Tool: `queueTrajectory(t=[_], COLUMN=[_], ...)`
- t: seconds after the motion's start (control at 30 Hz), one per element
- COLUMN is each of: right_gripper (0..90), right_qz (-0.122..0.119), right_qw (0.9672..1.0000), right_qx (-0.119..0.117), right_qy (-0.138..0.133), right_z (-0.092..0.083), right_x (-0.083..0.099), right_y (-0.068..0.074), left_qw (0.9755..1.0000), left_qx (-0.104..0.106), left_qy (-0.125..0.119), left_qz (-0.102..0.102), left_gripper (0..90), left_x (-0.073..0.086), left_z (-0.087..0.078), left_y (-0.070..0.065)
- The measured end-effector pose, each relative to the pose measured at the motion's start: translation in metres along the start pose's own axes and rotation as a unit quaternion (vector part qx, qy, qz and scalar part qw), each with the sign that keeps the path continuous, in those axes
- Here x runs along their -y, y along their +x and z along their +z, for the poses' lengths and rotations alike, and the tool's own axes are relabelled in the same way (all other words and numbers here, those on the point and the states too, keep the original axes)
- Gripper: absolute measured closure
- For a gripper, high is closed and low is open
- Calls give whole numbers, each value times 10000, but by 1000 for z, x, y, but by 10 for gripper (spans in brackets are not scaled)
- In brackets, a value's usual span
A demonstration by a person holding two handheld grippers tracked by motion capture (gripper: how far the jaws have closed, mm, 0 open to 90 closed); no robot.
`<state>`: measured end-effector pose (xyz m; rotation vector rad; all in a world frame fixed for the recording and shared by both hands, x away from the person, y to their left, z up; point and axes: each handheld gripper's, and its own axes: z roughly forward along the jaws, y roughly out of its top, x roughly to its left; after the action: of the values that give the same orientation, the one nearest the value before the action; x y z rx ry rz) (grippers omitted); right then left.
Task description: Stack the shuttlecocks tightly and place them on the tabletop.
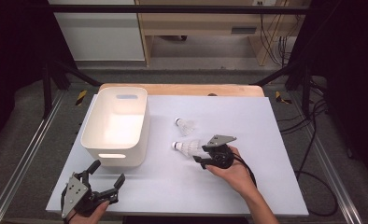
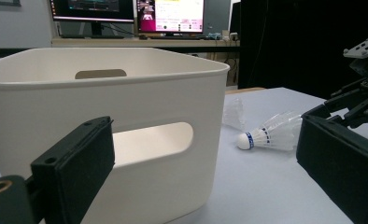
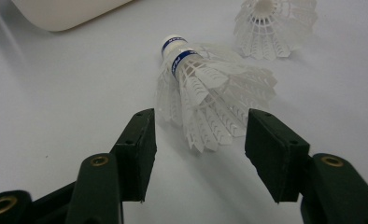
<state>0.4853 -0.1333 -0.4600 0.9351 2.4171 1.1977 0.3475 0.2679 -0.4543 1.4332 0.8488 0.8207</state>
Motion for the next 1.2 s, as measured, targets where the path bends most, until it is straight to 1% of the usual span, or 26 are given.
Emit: queueTrajectory(t=[0.17, 0.43, 0.57, 0.67, 0.73, 0.9, 0.97, 1.0, 1.07, 1.2], right_gripper=[337, 184, 137, 124, 118, 92, 78, 78, 69, 67], right_qz=[-23, 72, 144, 168, 138, 119, 146, 137, 88, 77], right_qw=[10000, 9996, 9992, 9989, 9988, 9987, 9989, 9988, 9990, 9991], right_qx=[89, 256, 323, 365, 396, 387, 379, 397, 358, 360], right_qy=[-39, -108, -178, -226, -268, -300, -253, -243, -248, -197], right_z=[-11, -30, -37, -41, -44, -47, -46, -45, -45, -43], right_x=[0, -3, -6, -12, -17, -32, -38, -41, -46, -58], right_y=[0, -1, -4, -7, -8, -11, -13, -13, -14, -17], left_qw=[10000, 10000, 10000, 10000, 10000, 10000, 10000, 10000, 10000, 9999], left_qx=[10, 56, 82, 85, 85, 74, 72, 74, 73, 101], left_qy=[-14, -5, 1, 6, 8, -4, -11, -14, -29, -47], left_qz=[-10, -2, -7, 14, 25, 35, 34, 33, 26, 10], left_gripper=[44, 37, 31, 31, 31, 31, 30, 30, 29, 24], left_x=[0, 0, 0, 0, 0, 0, 0, -1, -1, -1], left_z=[0, 0, 1, 1, 1, 1, 1, 1, 1, 1], left_y=[0, 0, -1, -1, -1, -1, -1, 0, -1, -1])
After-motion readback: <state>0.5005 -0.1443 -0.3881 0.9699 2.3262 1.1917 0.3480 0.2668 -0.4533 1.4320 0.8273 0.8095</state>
